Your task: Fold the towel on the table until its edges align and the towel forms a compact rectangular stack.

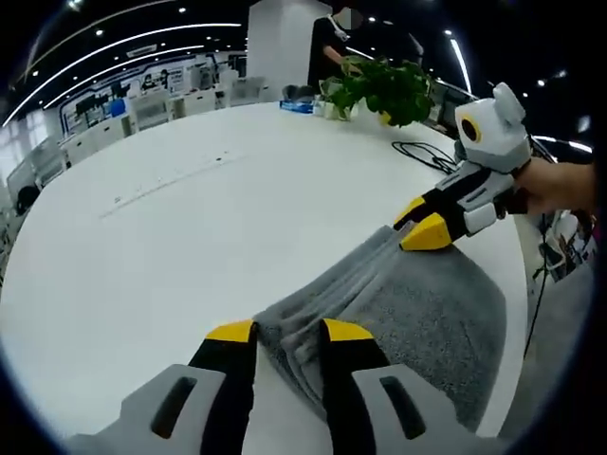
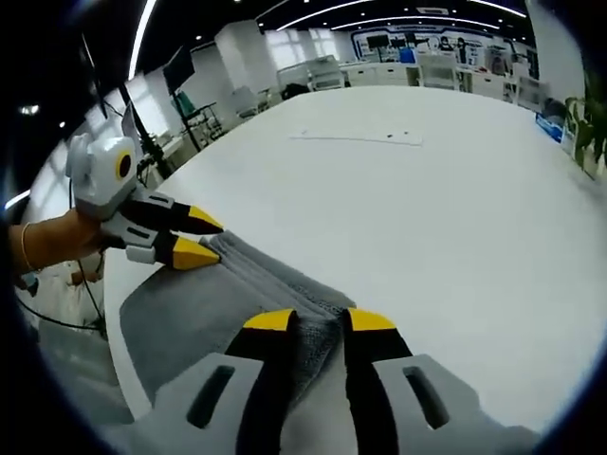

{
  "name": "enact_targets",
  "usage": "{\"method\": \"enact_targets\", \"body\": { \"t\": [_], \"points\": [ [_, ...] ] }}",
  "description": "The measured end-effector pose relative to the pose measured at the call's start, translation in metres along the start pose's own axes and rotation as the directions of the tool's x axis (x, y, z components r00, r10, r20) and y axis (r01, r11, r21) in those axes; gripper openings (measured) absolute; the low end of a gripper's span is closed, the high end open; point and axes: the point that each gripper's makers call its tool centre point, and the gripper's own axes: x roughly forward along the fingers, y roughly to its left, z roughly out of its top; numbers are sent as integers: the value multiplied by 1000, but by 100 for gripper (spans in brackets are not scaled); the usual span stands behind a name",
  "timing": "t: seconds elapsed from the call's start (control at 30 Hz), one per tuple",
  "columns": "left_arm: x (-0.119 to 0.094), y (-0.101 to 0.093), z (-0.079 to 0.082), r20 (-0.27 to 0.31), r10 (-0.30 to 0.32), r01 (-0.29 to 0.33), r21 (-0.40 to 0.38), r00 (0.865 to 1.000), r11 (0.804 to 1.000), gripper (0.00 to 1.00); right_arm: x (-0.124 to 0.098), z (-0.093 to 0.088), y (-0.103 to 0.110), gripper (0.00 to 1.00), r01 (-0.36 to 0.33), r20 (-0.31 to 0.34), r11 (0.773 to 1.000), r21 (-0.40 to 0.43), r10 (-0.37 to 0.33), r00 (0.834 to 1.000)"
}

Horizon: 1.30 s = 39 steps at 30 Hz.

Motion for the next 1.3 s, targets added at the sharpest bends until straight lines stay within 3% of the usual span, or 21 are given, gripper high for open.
{"method": "enact_targets", "body": {
  "t": [0.23,0.4,0.6,0.7,1.0,1.3],
  "points": [
    [5,-2,0,4,-14,14,16,1000,1000,22,6,-3,0,15,-17,-10,999,-30,17,1000],
    [10,-3,3,13,-20,20,58,1000,998,16,12,5,-6,14,-13,-6,1000,-19,13,1000],
    [19,10,12,47,-20,18,42,999,999,15,22,19,-17,14,3,3,1000,-21,-3,1000],
    [26,18,21,55,-24,21,56,998,998,15,27,24,-23,14,8,6,1000,25,-8,1000],
    [39,29,33,33,-34,30,107,999,994,14,35,37,-33,14,44,-2,999,18,-44,999],
    [38,30,35,16,15,-17,107,1000,994,14,32,42,-32,14,71,10,997,8,-71,997]
  ]
}}
